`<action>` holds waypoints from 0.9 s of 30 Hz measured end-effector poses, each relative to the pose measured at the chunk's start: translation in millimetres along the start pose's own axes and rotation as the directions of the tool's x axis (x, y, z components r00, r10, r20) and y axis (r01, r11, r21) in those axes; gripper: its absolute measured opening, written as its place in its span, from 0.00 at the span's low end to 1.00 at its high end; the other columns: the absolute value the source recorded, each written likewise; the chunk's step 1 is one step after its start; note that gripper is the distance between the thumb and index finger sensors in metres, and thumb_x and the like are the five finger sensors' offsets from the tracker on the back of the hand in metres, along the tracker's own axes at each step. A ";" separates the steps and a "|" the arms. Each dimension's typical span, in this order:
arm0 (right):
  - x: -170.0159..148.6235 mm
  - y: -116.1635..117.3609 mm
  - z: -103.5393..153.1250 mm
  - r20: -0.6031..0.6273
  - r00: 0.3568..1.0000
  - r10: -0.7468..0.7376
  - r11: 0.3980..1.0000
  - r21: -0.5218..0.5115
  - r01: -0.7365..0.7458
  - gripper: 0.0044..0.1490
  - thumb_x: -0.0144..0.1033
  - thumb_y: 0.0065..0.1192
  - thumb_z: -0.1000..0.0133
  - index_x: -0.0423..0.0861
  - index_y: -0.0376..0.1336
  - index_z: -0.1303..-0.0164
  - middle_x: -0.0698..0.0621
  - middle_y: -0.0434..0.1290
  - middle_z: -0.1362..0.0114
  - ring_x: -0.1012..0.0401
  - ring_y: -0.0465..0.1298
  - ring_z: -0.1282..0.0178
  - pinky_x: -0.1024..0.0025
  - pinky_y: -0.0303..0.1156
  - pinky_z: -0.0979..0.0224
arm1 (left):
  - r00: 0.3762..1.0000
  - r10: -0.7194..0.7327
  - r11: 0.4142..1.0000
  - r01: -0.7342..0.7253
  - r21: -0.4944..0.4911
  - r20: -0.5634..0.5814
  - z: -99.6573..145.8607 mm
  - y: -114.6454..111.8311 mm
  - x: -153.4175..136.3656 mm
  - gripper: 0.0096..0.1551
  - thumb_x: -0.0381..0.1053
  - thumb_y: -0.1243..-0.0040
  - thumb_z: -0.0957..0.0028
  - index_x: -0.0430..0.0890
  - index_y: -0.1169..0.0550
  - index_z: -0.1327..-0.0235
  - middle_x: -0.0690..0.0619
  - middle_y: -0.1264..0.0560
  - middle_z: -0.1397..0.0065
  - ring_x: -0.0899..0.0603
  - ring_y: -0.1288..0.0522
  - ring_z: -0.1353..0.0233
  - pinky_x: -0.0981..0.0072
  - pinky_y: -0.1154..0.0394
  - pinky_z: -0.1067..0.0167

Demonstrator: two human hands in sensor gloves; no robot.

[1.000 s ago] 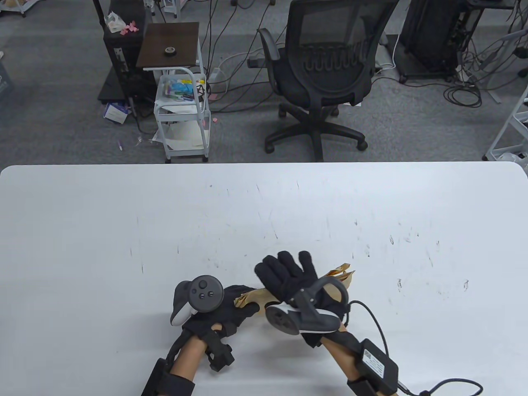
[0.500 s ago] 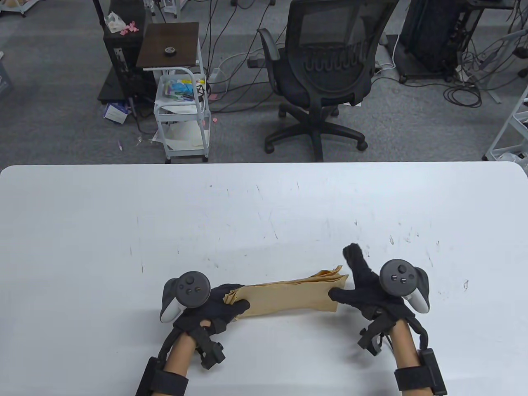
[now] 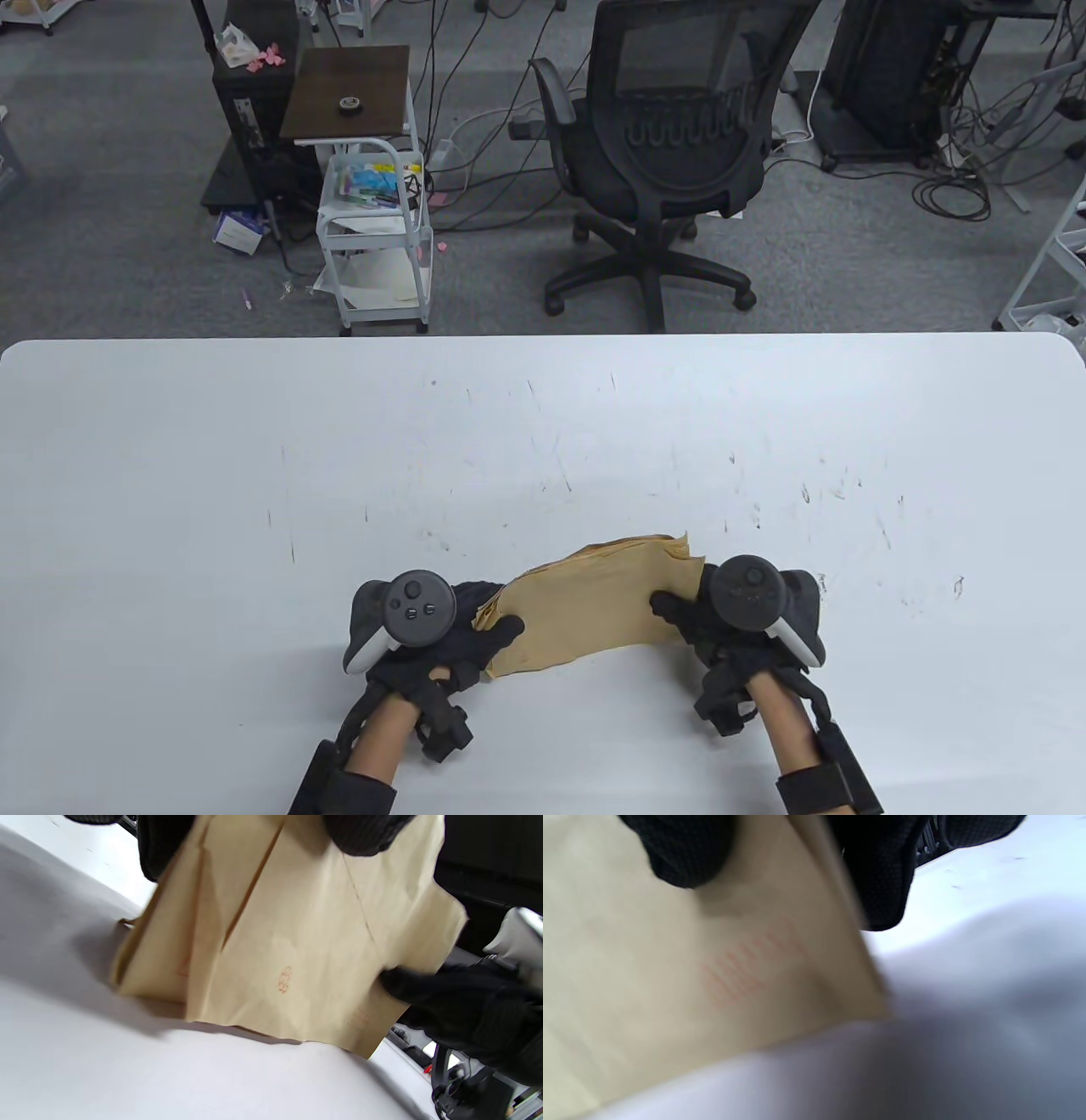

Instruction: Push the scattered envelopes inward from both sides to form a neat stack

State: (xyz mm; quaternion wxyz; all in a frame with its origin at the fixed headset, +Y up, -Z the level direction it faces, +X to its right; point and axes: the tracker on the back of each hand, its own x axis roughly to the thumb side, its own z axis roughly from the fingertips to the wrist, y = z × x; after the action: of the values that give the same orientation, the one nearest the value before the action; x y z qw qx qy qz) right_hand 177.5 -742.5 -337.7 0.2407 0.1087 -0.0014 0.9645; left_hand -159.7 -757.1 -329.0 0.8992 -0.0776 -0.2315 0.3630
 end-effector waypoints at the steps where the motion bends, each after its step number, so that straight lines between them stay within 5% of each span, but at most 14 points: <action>1: 5.6 -9.4 0.8 0.017 1.000 -0.012 0.995 -0.096 0.014 0.31 0.46 0.62 0.47 0.42 0.63 0.38 0.45 0.78 0.39 0.42 0.77 0.38 0.25 0.57 0.31 | 0.997 0.081 0.996 -0.082 0.023 0.012 0.7 4.5 7.2 0.26 0.55 0.42 0.47 0.53 0.21 0.35 0.44 0.24 0.25 0.27 0.32 0.22 0.25 0.43 0.28; 3: 12.5 -18.6 3.2 0.046 0.996 -0.081 0.973 -0.212 0.089 0.28 0.44 0.63 0.48 0.44 0.64 0.40 0.45 0.78 0.39 0.42 0.77 0.37 0.26 0.57 0.30 | 0.993 0.108 0.993 -0.110 0.042 0.038 0.3 8.5 12.6 0.26 0.55 0.42 0.46 0.53 0.22 0.35 0.45 0.25 0.25 0.28 0.33 0.21 0.26 0.43 0.27; 4: 11.8 -13.4 2.0 0.048 0.995 -0.085 0.978 -0.185 0.092 0.27 0.42 0.64 0.48 0.44 0.64 0.41 0.44 0.78 0.39 0.41 0.76 0.36 0.25 0.55 0.30 | 0.997 0.077 0.996 -0.078 0.048 0.020 -0.2 5.6 10.9 0.26 0.55 0.42 0.47 0.53 0.21 0.35 0.45 0.25 0.25 0.28 0.33 0.21 0.26 0.43 0.27; 6: 1.9 10.0 -0.9 -0.017 1.000 0.019 0.999 0.046 -0.018 0.27 0.43 0.61 0.46 0.45 0.63 0.39 0.44 0.77 0.37 0.40 0.75 0.34 0.23 0.53 0.30 | 0.999 -0.040 0.999 0.039 -0.033 -0.028 -2.6 -6.1 0.8 0.25 0.56 0.43 0.47 0.53 0.21 0.36 0.44 0.25 0.25 0.27 0.33 0.22 0.25 0.43 0.27; 10: 10.8 -4.9 -4.4 0.000 1.000 -0.017 0.996 -0.086 0.017 0.26 0.42 0.62 0.47 0.44 0.64 0.41 0.44 0.78 0.37 0.41 0.76 0.36 0.24 0.54 0.31 | 0.999 0.026 0.999 -0.026 0.022 -0.033 -2.5 5.0 2.9 0.26 0.57 0.42 0.47 0.54 0.22 0.35 0.45 0.24 0.27 0.28 0.31 0.24 0.28 0.40 0.28; 16: 9.9 -8.3 -19.4 -0.069 0.996 -0.053 0.999 -0.007 0.053 0.26 0.47 0.61 0.46 0.44 0.67 0.43 0.44 0.80 0.41 0.42 0.78 0.40 0.25 0.56 0.31 | 0.976 -0.026 0.991 0.053 0.120 -0.216 -23.0 28.4 -2.9 0.24 0.62 0.39 0.51 0.54 0.18 0.46 0.49 0.21 0.32 0.31 0.28 0.26 0.33 0.35 0.29; 21: 9.5 -4.1 -51.4 -0.295 0.955 -0.022 0.993 0.104 0.055 0.25 0.50 0.63 0.47 0.44 0.70 0.50 0.45 0.82 0.46 0.43 0.79 0.45 0.32 0.63 0.31 | 0.839 -0.096 0.994 0.054 -0.095 -0.536 -67.0 40.1 -13.5 0.25 0.65 0.37 0.53 0.51 0.15 0.52 0.42 0.25 0.27 0.27 0.32 0.24 0.31 0.38 0.28; 27: 8.9 18.6 -76.0 -0.423 0.888 0.180 0.966 0.244 -0.080 0.24 0.52 0.65 0.48 0.45 0.70 0.53 0.46 0.81 0.46 0.44 0.79 0.45 0.34 0.62 0.30 | 0.677 -0.423 0.906 0.306 -0.292 -0.603 -102.6 25.2 -15.4 0.26 0.67 0.36 0.55 0.51 0.15 0.54 0.38 0.31 0.23 0.24 0.39 0.21 0.28 0.44 0.26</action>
State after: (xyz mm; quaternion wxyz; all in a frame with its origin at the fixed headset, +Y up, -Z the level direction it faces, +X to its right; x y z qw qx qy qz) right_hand 145.3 -750.6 -409.1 0.1558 -0.0870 0.1526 0.9720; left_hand -136.5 -746.5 -432.6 0.9668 -0.2262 0.0567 0.1048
